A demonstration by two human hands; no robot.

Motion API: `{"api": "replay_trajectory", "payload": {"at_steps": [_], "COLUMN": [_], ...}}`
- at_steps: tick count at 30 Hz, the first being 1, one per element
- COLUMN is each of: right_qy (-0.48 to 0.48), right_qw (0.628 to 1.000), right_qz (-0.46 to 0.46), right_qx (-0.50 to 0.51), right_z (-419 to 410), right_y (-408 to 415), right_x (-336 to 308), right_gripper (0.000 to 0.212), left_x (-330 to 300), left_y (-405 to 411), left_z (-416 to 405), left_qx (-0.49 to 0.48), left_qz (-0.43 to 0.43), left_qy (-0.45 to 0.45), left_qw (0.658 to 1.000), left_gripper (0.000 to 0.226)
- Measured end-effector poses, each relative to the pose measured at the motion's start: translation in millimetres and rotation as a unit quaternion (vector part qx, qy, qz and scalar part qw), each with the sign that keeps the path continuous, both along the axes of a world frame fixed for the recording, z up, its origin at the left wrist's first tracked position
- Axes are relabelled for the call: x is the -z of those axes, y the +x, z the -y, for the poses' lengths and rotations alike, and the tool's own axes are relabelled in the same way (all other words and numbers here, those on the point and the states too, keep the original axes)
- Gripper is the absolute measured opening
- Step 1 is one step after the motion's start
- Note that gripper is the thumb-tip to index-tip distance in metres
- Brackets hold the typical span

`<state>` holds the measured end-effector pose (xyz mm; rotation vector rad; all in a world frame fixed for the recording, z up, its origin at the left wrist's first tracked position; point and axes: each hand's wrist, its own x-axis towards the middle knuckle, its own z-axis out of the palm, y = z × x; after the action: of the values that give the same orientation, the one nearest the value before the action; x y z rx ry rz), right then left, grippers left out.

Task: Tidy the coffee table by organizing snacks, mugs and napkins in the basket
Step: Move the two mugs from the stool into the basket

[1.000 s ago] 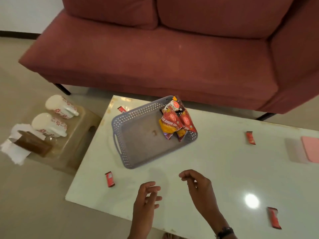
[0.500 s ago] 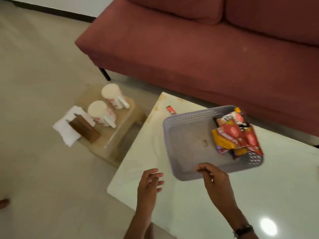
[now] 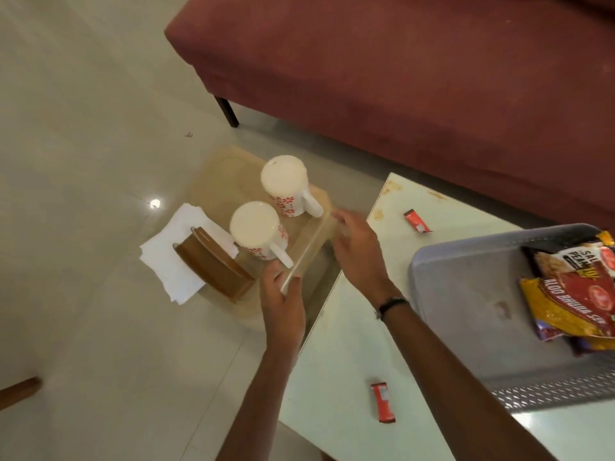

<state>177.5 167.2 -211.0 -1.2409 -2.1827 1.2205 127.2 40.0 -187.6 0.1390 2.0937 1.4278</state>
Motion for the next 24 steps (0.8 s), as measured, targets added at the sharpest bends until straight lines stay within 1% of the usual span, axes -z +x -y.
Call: {"api": "replay_trajectory", "payload": {"at_steps": [2,4,7,9,12,14,17,19,21,22,24], "right_qy": [-0.009,-0.012,-0.023,-0.047,-0.059,-0.059,-0.079,-0.097,-0.12,-0.129,-0.139], "right_qw": [1.0,1.0,0.999,0.998,0.996,0.996,0.996,0.993,0.982,0.974,0.955], "right_qz": [0.007,0.005,-0.02,-0.02,-0.014,-0.023,-0.037,-0.064,-0.109,-0.129,-0.158], "right_qx": [-0.007,-0.02,-0.039,-0.041,-0.07,-0.067,-0.025,0.026,0.096,0.134,0.21], "right_z": [-8.4,-15.0,-21.6,-25.1,-22.1,-15.8,-5.5,3.9,15.2,20.7,30.3], "right_y": [-24.6,-40.6,-49.6,-51.8,-49.5,-43.5,-27.8,-12.8,7.2,19.5,47.8], "right_x": [2.9,5.7,9.7,12.3,15.5,16.4,12.1,2.6,-12.4,-21.1,-36.0], "right_gripper": [0.043,0.043,0.032,0.023,0.023,0.022,0.018,0.014,0.011,0.015,0.023], "left_x": [2.1,6.8,15.2,19.3,22.1,20.4,16.3,10.4,0.9,-4.1,-14.5], "left_y": [-6.0,-13.4,-23.6,-29.2,-32.7,-33.9,-35.2,-32.4,-24.4,-18.4,-3.1], "left_z": [-8.2,-14.4,-18.5,-18.9,-16.3,-13.6,-8.4,-5.9,-4.4,-4.1,-6.6], "left_qx": [-0.01,-0.027,-0.037,-0.04,-0.034,-0.023,-0.004,0.012,0.034,0.053,0.106], "left_qz": [0.009,0.018,0.017,0.006,-0.02,-0.028,-0.012,-0.011,-0.015,-0.02,-0.032], "left_qy": [0.014,0.022,0.03,0.024,0.023,0.028,0.051,0.059,0.059,0.062,0.074], "left_qw": [1.0,0.999,0.999,0.999,0.999,0.999,0.999,0.998,0.998,0.996,0.991], "left_gripper": [0.036,0.035,0.036,0.033,0.031,0.028,0.017,0.024,0.031,0.032,0.026]}}
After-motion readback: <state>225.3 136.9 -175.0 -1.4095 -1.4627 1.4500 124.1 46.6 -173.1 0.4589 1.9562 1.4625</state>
